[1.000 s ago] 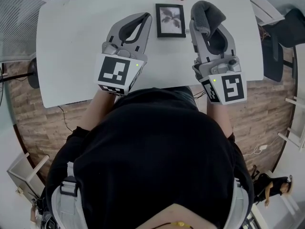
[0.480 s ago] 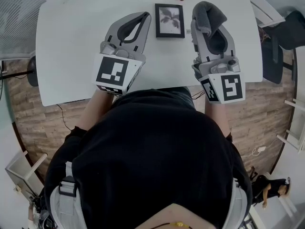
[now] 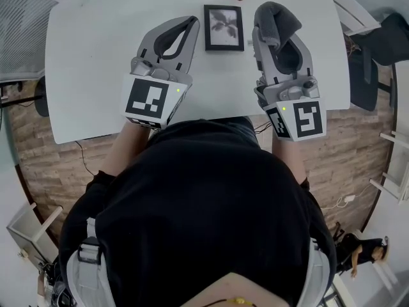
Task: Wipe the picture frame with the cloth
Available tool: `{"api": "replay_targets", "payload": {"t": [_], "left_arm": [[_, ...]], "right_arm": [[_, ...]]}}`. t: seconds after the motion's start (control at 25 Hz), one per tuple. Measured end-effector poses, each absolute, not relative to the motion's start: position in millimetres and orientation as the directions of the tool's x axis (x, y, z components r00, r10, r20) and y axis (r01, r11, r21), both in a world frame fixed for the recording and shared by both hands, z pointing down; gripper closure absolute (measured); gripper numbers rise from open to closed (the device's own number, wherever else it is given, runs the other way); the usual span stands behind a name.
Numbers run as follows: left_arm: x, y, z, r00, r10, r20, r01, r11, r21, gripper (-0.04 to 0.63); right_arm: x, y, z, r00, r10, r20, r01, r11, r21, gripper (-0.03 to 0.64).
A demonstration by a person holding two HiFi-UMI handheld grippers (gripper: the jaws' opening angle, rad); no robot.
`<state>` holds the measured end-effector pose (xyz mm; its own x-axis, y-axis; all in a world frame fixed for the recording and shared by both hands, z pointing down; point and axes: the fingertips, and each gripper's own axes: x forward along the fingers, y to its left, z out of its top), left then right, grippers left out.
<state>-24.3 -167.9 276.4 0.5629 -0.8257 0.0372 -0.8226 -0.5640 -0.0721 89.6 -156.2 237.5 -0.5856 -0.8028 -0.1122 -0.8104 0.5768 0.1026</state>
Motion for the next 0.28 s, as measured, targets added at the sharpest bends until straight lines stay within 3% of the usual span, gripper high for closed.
{"api": "replay_targets", "payload": {"t": [0.28], "left_arm": [[-31.8, -170.7, 270.9, 0.547, -0.837, 0.014, -0.835, -0.547, -0.064, 0.584]], "right_arm": [[84.0, -157.5, 235.9, -0.596, -0.794, -0.121, -0.803, 0.586, 0.109, 0.517]]}}
